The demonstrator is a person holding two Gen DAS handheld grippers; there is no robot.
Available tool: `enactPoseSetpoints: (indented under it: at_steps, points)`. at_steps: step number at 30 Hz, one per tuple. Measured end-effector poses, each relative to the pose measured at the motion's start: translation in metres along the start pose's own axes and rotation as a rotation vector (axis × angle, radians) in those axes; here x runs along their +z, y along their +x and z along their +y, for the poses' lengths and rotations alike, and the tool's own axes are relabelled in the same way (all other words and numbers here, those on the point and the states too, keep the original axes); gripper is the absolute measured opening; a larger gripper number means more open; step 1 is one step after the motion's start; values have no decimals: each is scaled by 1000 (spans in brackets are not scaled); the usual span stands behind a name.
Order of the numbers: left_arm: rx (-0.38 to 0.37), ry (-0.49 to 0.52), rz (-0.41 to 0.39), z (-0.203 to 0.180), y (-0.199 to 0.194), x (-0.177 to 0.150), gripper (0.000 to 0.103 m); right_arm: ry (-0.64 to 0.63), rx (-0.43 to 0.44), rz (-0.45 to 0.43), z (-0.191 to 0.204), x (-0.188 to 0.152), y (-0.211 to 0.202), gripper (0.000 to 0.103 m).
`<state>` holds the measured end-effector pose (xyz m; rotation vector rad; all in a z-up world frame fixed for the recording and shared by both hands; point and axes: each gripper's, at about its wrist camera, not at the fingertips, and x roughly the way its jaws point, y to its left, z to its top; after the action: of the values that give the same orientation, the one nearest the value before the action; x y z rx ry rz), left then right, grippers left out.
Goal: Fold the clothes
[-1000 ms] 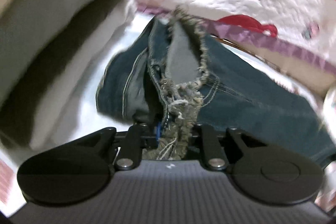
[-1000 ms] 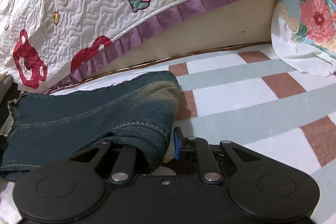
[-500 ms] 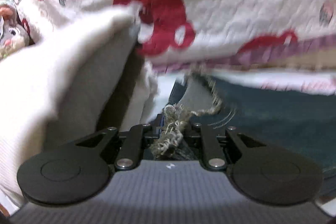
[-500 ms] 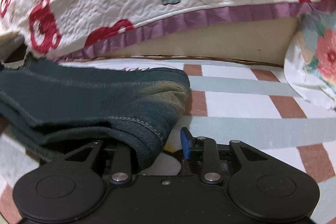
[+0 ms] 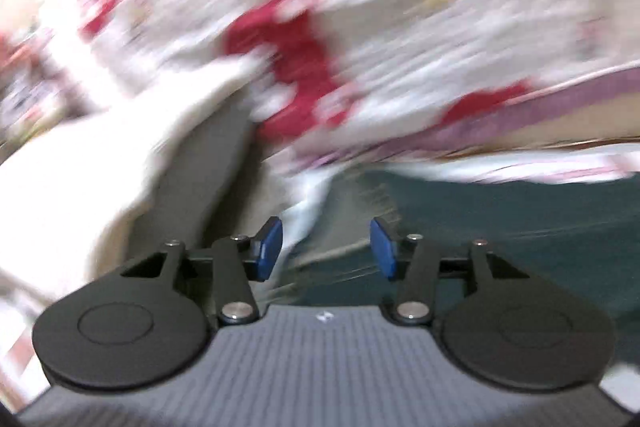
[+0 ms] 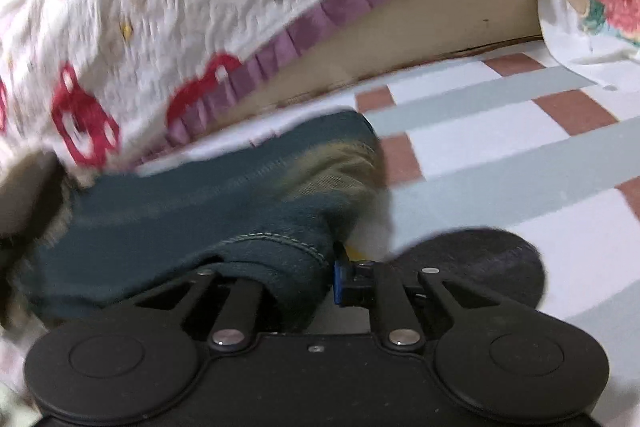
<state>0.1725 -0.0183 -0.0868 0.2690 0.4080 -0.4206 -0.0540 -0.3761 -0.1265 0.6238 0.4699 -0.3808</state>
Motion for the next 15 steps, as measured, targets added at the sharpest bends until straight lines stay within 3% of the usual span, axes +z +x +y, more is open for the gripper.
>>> enactPoseSetpoints:
  at_steps: [2,5,9,12,15]
  points:
    - [-141,87,-27,-26,-14,-1,60,64,54,-23,4,17,-5,15]
    - [-356,174,5,-65,-18,-8,62,59,108,-44,24,46,-8,14]
    - [-457,202,58,-97,-8,-15,67,-37,151,-72,56,73,-11,14]
    - [-566,68,213,-95,27,-19,65,-110,164,-86,73,78,-12,13]
    - [-676,-57,320,-91,46,-24,64,-99,215,-122,74,72,-20,12]
